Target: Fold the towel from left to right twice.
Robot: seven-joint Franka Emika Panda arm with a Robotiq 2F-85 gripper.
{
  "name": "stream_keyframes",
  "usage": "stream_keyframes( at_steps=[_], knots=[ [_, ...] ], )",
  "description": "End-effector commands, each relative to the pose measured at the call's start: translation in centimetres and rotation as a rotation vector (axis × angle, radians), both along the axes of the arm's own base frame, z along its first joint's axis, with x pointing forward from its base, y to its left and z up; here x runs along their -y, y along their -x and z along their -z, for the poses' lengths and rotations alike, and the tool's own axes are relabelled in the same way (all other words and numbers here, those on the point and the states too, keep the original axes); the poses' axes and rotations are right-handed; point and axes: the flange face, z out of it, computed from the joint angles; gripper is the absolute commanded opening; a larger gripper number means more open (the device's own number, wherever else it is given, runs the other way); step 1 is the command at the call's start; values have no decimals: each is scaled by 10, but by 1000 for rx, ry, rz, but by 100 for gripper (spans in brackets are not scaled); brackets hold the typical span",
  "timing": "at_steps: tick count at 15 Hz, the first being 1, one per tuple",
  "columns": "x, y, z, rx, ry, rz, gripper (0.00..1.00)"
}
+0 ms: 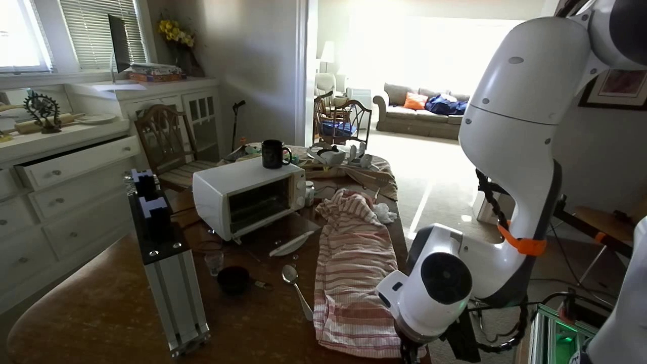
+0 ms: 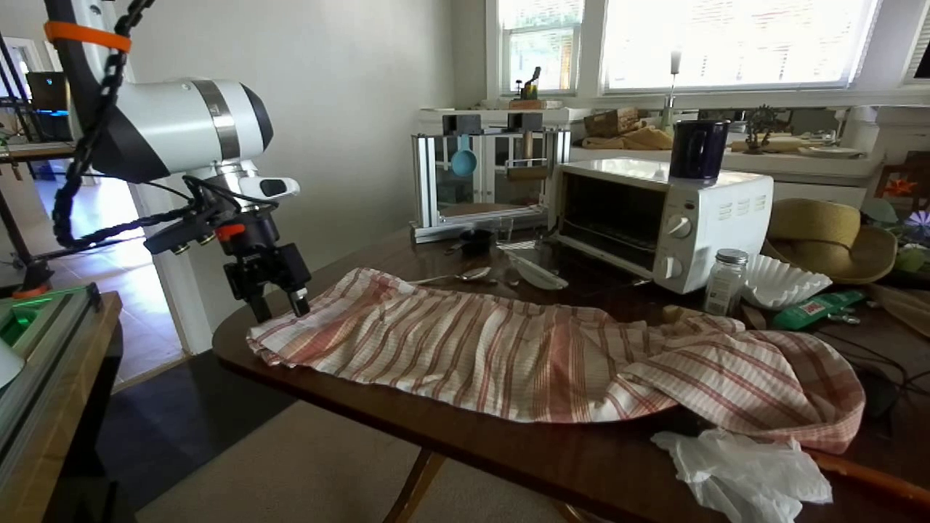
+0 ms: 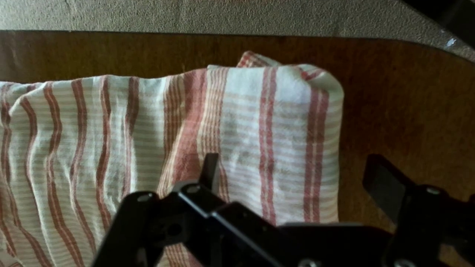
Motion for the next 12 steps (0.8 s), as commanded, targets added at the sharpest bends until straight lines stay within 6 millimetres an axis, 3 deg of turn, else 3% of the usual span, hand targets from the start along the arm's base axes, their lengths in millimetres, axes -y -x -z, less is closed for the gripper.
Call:
stream_keyframes(
  at_steps=[1,8,10,12],
  knots=[
    [-2,-2,14,35,-18,12,74],
    [0,-9,29,75,-28,27,18],
    [0,-12,29,67,-39,36,5],
    [2,-18,22,40,-55,53,0]
  ],
)
